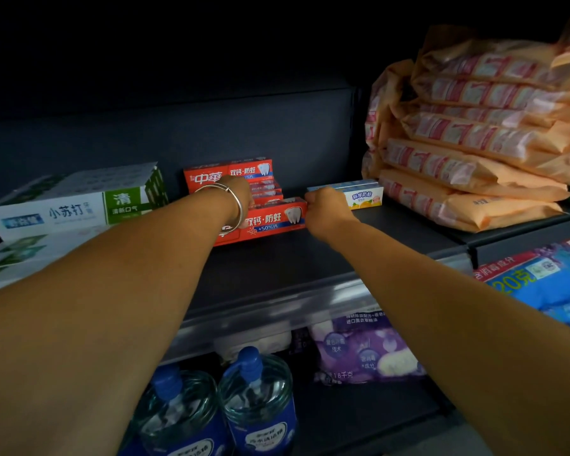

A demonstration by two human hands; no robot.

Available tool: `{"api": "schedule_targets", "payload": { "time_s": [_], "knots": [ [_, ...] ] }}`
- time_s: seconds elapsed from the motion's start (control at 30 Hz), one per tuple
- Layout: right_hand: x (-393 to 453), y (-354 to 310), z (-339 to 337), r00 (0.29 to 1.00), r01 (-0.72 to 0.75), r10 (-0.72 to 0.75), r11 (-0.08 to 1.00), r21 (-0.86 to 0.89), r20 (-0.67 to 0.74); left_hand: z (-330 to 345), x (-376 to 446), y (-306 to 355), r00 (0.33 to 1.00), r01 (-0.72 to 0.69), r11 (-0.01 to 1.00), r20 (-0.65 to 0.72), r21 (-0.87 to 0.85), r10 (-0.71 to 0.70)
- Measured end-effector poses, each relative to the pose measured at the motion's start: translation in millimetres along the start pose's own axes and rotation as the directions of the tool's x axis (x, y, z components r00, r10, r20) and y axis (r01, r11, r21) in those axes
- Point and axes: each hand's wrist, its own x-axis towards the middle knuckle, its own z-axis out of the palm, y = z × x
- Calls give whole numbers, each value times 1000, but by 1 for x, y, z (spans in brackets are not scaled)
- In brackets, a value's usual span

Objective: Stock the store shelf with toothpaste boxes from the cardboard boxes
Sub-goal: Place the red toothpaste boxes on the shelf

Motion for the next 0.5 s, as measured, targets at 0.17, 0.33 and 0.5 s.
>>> {"api": "schedule_targets", "payload": {
  "time_s": [0.17, 0.33, 0.5],
  "knots": [
    [-2, -5, 4, 999, -43, 40, 993, 112, 29, 3, 4, 0, 999, 36, 999, -8, -24, -36],
    [-2, -8, 8, 997, -60, 51, 980, 188, 54, 6, 6, 1, 998, 58, 997, -19, -59, -59],
    [-1, -8, 11, 997, -60, 50, 984, 169, 64, 12, 7, 1, 996, 72, 989, -41, -132, -78]
  ]
}}
